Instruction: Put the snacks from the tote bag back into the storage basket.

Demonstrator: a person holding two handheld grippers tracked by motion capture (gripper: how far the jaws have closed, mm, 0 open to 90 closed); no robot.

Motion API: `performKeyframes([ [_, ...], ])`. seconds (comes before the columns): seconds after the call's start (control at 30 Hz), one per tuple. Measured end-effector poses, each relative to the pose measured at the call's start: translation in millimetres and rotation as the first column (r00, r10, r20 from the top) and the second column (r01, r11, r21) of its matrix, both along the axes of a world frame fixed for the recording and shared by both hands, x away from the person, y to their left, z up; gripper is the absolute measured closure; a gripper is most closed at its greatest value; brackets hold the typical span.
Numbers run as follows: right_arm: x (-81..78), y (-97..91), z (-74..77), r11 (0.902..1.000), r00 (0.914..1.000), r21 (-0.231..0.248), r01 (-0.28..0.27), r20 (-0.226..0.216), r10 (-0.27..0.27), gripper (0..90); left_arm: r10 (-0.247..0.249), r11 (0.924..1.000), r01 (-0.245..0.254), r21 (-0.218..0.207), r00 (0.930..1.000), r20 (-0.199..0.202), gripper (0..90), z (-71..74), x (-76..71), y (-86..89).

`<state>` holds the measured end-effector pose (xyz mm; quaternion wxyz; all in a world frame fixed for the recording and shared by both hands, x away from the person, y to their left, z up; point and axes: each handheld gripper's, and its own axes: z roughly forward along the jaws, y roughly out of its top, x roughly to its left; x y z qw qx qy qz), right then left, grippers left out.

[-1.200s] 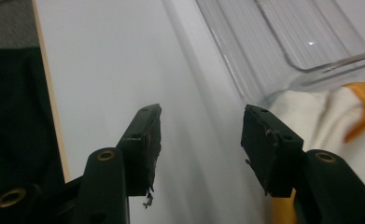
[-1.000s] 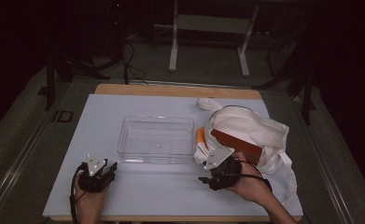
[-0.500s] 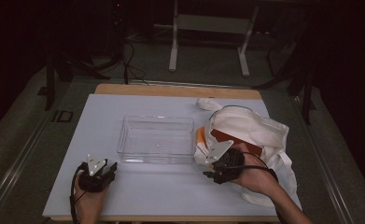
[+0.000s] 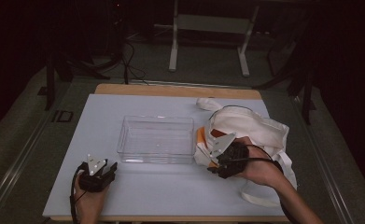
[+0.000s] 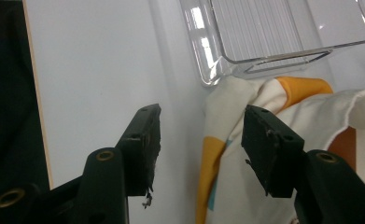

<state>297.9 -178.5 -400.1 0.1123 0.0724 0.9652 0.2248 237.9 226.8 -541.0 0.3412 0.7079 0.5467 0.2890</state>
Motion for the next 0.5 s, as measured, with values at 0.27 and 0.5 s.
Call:
performKeyframes([
  [0.27,11.0,-4.6,6.8,0.9999,0.9999,-0.006,0.010,-0.002,-0.010,46.2,0.001,1.0000,-0.001,0.001,1.0000,-0.001,59.4,-0.1,0.2,0.0],
  [0.5,18.2,-9.1,13.5,0.9998,0.9998,-0.004,0.021,0.002,-0.021,45.8,0.002,1.0000,-0.002,0.000,1.0000,0.001,59.2,-0.3,0.2,-0.2],
])
